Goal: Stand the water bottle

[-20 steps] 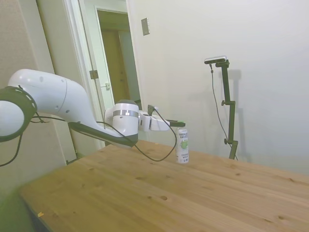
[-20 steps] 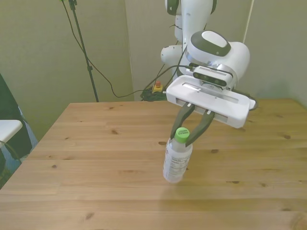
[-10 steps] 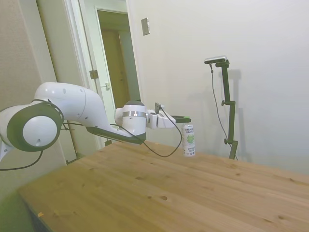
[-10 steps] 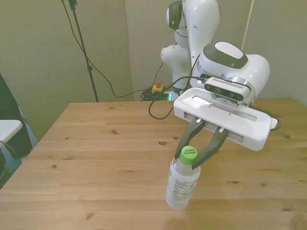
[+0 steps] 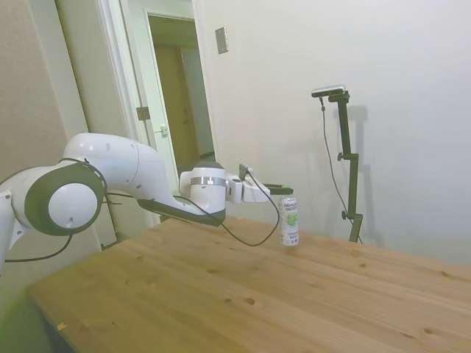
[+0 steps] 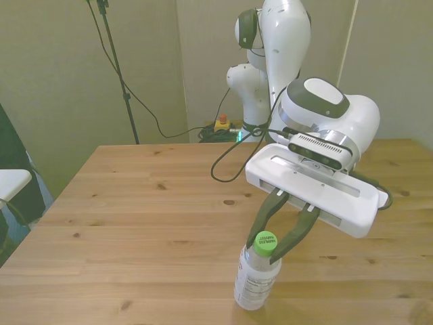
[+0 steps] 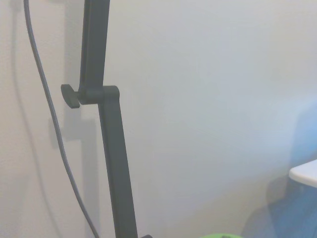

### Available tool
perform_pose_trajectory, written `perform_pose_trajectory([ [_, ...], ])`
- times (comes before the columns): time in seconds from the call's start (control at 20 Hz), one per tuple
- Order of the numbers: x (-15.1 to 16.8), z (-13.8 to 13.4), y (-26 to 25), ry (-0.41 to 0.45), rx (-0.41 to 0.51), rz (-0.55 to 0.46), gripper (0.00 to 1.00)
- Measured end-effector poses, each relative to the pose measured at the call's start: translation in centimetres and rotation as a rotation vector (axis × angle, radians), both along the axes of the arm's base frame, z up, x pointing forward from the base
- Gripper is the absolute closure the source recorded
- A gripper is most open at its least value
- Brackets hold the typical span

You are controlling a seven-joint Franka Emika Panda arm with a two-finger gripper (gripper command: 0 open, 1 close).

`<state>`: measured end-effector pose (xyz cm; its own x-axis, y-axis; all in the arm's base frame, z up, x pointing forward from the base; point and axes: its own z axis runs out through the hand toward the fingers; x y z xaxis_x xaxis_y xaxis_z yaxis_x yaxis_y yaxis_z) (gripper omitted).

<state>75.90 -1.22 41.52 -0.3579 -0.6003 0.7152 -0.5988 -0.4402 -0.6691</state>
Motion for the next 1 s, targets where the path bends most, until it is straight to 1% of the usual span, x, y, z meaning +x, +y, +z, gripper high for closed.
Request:
perform_pose_trajectory([
  [0.05,0.03,-0.29,-0.01,0.004,0.000,0.000,1.00],
  [0.1,0.07,-0.64,-0.01,0.009,0.000,0.000,0.00],
  [0.25,0.14,-1.12,-0.06,0.014,-0.004,-0.001,0.00],
  [1.0,-0.07,-0.85,-0.18,0.014,-0.003,-0.002,0.00],
])
